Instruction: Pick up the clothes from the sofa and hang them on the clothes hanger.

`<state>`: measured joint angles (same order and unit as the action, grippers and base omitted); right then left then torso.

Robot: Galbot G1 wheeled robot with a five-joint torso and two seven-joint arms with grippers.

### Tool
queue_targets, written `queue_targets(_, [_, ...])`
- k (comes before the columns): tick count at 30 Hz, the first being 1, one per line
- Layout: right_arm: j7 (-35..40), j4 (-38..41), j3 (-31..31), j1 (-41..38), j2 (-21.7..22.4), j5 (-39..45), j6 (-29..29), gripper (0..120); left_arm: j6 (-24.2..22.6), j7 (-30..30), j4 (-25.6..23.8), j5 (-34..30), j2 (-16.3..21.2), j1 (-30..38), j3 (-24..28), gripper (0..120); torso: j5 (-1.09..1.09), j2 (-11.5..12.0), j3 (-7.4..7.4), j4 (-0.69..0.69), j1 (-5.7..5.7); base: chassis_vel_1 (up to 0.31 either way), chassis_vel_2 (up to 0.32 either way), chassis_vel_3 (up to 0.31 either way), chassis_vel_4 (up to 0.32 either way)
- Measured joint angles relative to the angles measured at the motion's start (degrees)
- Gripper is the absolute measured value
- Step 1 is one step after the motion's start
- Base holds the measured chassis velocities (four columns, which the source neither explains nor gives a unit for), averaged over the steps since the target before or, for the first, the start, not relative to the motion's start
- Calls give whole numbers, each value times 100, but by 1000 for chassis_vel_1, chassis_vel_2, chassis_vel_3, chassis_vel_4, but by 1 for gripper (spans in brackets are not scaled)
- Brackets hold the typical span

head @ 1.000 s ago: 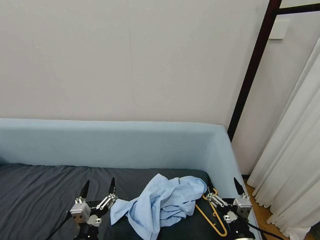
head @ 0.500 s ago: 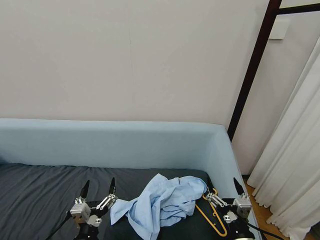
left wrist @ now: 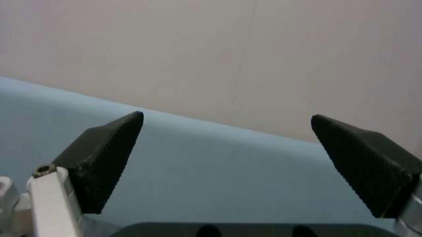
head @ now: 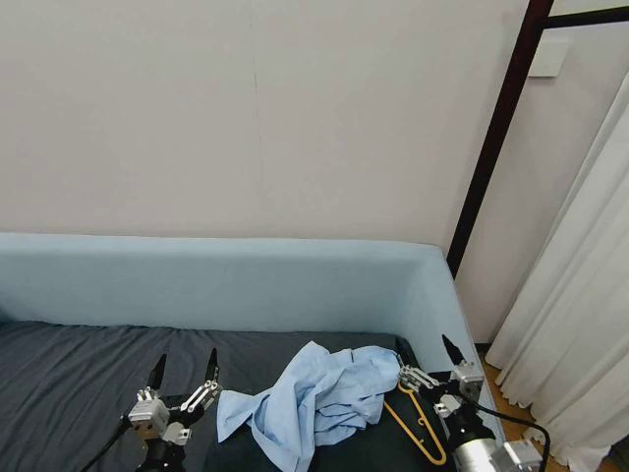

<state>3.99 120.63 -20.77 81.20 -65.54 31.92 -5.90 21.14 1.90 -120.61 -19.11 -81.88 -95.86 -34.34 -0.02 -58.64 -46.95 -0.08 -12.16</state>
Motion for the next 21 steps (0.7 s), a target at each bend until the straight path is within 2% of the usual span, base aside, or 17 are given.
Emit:
queue_targets(1, [0,0,0,0,0,0,0,100,0,0,0,0,0,0,0,100,0,0,0,0,0,0,0,0,0])
queue_targets(4, [550,-228,676,-947,573,1496,-981,100,4,137,170,-16,79,-51,-309,100,1,0,-1,1,0,0,0,0,0])
queue_targets(6, [593,-242,713,-1014,595,1587,-1034,100,3,142,180,-25,85,-53,-328,100,0,0,-1,1,0,0,0,0,0])
queue_targets(7, [979,-455,1096,-1618,736,2351,-1569,100,-30,207,294,-148,124,-62,-524,100,-4,0,0,4,0,0,0,0,0])
queue_targets(8, [1081,-640,1280,-1878,747,2547,-1790,100,-50,211,343,-210,140,-58,-628,100,-2,0,-1,3,0,0,0,0,0])
queue_targets(9, [1081,-640,1280,-1878,747,2547,-1790,100,-50,211,343,-210,140,-58,-628,100,-2,0,-1,3,0,0,0,0,0])
queue_targets(13, [1088,-1834,2233,-2705,426,2574,-2047,100,-160,236,548,-416,228,11,-1058,100,0,0,-1,1,-1,0,0,0,0])
queue_targets(14, [1088,-1834,2233,-2705,426,2574,-2047,100,-160,236,548,-416,228,11,-1058,100,0,0,-1,1,-1,0,0,0,0])
queue_targets(17, [914,-2539,2602,-2912,34,2303,-2028,100,-222,258,701,-584,303,88,-1348,100,-3,0,-1,1,-1,0,0,0,0])
queue_targets(21, [825,-3093,2713,-2948,-299,1890,-1903,100,-248,276,748,-733,332,108,-1557,100,-3,0,-1,1,0,0,0,0,0])
